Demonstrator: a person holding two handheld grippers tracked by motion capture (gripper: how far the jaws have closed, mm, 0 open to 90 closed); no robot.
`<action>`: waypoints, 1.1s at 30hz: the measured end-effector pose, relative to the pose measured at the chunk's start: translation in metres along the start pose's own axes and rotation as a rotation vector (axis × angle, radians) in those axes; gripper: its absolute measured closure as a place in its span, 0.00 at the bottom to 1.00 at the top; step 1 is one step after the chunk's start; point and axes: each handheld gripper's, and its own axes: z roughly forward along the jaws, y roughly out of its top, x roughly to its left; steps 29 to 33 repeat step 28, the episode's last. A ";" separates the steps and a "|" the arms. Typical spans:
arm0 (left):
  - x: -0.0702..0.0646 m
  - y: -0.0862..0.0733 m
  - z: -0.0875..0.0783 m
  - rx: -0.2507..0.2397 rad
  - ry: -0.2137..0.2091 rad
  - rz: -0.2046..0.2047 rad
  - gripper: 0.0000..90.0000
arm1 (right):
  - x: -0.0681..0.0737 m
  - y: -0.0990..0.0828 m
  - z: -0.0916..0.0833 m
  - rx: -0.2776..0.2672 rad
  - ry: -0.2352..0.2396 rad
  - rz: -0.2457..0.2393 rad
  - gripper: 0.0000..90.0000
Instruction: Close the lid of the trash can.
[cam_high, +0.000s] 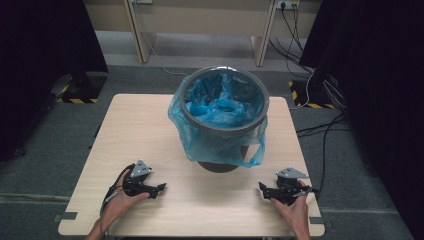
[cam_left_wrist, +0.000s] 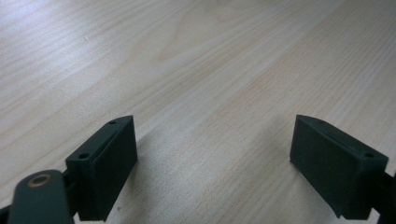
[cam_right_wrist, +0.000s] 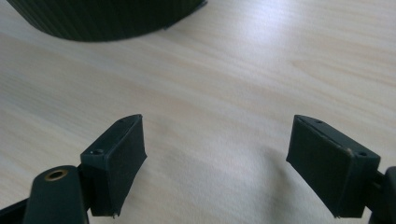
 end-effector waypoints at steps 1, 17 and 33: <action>0.000 0.000 0.000 0.000 -0.001 0.001 0.15 | 0.000 -0.002 -0.001 0.006 0.000 0.006 0.22; 0.000 0.000 0.000 0.000 -0.002 0.002 0.15 | 0.002 -0.014 0.002 0.027 -0.006 -0.038 0.11; 0.000 0.000 0.000 0.000 -0.002 0.001 0.15 | 0.002 -0.014 0.003 0.027 -0.006 -0.039 0.10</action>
